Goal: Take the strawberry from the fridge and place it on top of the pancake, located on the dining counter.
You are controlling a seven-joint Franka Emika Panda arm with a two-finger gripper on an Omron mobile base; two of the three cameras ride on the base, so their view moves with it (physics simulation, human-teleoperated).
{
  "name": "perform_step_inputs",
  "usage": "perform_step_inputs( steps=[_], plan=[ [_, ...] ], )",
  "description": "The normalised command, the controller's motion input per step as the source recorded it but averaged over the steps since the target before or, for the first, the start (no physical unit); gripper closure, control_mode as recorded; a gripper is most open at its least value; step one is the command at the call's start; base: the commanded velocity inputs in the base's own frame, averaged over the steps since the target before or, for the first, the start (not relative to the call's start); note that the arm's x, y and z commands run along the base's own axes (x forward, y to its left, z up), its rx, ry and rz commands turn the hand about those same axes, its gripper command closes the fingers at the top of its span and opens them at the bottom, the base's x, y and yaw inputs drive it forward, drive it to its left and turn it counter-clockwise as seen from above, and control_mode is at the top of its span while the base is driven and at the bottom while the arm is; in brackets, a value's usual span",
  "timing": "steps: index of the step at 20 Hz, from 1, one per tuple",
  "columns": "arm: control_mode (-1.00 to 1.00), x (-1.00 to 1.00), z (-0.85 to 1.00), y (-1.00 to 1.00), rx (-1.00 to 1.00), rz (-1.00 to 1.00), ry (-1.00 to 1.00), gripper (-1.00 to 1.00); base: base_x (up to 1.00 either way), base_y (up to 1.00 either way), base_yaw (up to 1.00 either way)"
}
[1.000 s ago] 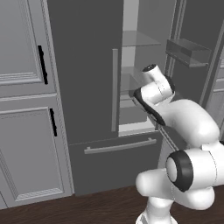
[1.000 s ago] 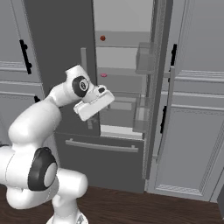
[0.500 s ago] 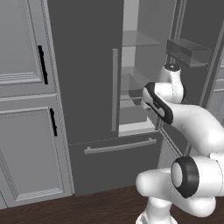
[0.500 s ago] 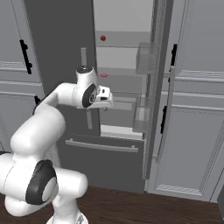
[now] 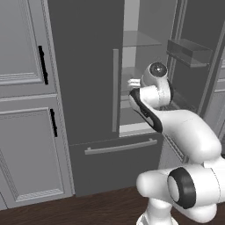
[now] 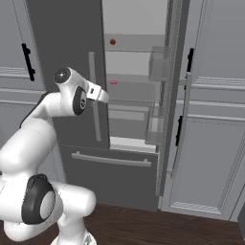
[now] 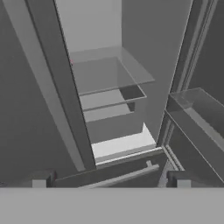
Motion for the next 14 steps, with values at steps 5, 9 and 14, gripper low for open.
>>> perform_step_inputs(
  steps=[5, 9, 14],
  plan=[
    [-1.00, 0.53, 0.64, 0.48, 0.11, 0.07, -0.09, -1.00, 0.00, 0.00, 0.00],
    [-1.00, 0.47, 0.14, 0.41, 0.00, 0.23, -0.06, -1.00, 0.00, 0.00, 0.00],
    [-1.00, 0.53, 0.00, 0.14, -0.01, 0.17, 0.04, -1.00, 0.00, 0.00, 0.00]
  ],
)
